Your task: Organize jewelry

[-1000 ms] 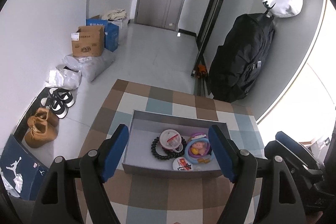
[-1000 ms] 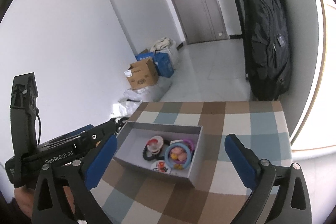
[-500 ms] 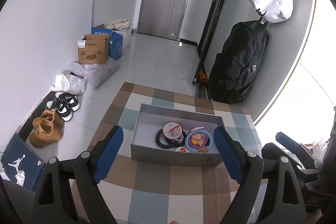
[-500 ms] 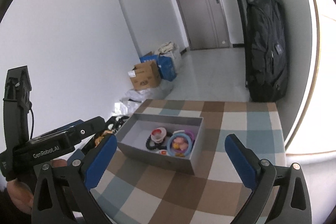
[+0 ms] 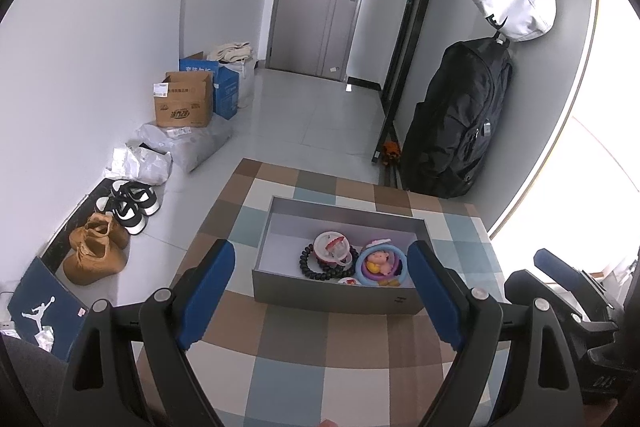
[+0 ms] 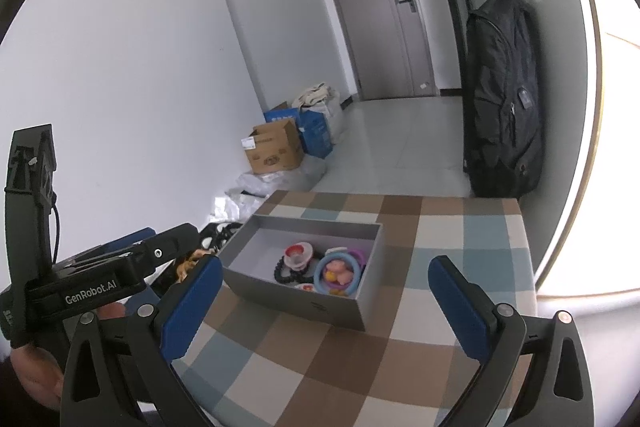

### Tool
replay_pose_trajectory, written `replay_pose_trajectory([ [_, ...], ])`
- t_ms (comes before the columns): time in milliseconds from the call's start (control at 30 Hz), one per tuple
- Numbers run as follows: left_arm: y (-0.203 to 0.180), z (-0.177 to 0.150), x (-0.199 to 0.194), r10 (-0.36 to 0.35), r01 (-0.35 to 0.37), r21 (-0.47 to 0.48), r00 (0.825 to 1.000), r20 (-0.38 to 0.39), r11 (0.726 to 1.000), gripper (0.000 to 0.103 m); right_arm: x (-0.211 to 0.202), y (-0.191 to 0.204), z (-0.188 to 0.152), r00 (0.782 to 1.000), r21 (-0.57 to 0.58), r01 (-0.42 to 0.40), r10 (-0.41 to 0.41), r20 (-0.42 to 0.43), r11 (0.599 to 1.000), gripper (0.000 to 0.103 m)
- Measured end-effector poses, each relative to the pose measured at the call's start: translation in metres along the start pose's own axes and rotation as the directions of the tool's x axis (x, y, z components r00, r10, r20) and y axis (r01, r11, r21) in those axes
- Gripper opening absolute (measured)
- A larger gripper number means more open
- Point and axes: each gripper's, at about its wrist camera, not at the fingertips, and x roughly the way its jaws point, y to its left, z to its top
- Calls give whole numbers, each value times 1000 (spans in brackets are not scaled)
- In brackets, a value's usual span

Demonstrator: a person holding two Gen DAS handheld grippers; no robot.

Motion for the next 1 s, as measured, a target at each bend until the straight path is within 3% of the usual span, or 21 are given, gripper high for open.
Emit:
replay_pose_trajectory([
  [1000, -2, -1, 4, 6, -6, -12, 1000, -29, 1000, 85, 5, -1, -3, 1000, 12, -3, 3, -27, 1000, 103],
])
